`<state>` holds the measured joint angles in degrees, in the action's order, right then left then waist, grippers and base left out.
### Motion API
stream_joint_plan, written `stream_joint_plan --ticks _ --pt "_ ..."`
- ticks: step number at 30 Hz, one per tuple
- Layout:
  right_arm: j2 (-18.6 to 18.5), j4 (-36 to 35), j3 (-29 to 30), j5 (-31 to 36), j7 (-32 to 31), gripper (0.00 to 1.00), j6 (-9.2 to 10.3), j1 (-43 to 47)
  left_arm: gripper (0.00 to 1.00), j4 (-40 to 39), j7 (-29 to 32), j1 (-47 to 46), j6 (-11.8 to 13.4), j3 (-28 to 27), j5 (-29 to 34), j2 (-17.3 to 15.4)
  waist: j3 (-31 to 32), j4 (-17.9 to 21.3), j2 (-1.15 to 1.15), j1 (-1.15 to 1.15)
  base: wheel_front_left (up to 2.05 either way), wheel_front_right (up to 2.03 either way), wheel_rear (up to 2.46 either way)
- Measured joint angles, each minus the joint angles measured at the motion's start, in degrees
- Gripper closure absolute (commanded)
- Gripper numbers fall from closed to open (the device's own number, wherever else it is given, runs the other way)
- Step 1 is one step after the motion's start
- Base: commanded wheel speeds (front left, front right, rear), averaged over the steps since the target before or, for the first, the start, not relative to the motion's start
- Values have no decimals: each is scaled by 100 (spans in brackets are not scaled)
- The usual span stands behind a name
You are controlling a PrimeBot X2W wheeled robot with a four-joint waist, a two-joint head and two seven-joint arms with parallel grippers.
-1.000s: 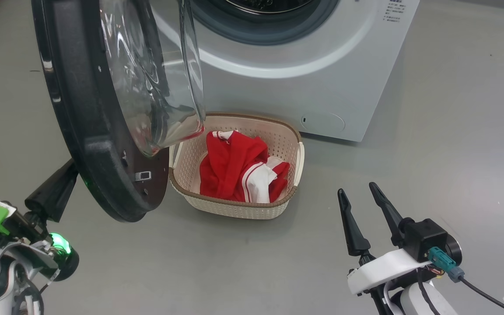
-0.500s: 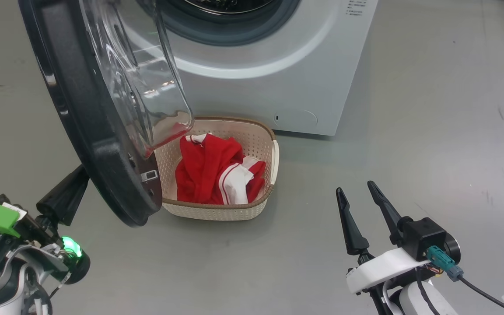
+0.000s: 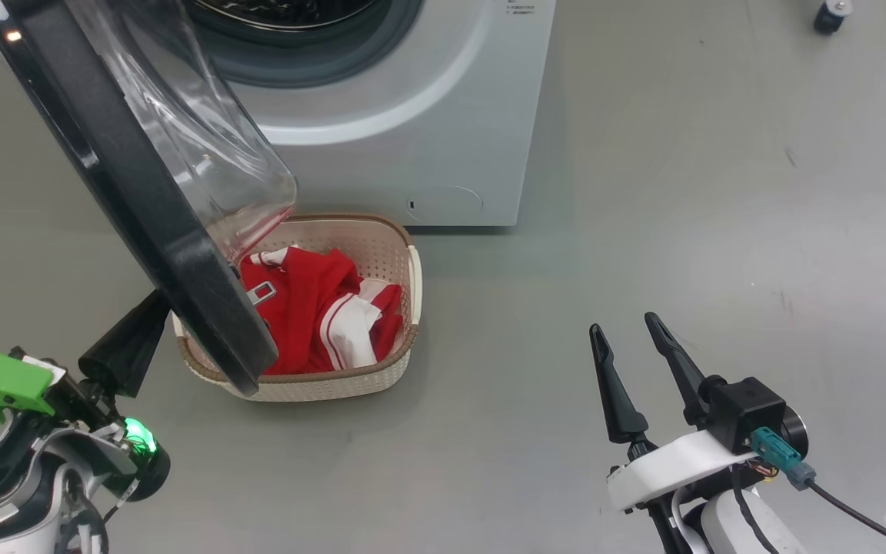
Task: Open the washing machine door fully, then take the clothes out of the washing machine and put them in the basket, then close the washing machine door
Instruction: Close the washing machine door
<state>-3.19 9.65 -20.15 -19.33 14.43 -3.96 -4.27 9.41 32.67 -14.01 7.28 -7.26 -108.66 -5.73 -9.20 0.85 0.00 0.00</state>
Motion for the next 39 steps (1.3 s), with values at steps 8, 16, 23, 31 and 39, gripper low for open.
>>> stream_joint_plan --ticks 8,16,23,31,39 --pt "7 -5 -47 -44 0 0 0 0 100 101 -303 -106 0 -4 -1 96 -30 484 0 0 0 0 0" --pt "11 -19 -86 -169 0 0 1 1 100 212 -692 -293 0 -51 -1 158 -70 952 0 0 0 0 0" --pt "16 -67 -167 -233 0 0 12 2 100 345 -1199 -492 0 -141 44 205 -100 1380 0 0 0 0 0" --pt "20 -124 -170 -247 0 0 58 3 100 432 -1649 -728 1 -193 129 259 -141 1713 0 0 0 0 0" --pt "34 -219 -181 -353 0 0 114 3 100 499 -2189 -1091 1 -332 313 301 -258 2040 0 0 0 0 0"
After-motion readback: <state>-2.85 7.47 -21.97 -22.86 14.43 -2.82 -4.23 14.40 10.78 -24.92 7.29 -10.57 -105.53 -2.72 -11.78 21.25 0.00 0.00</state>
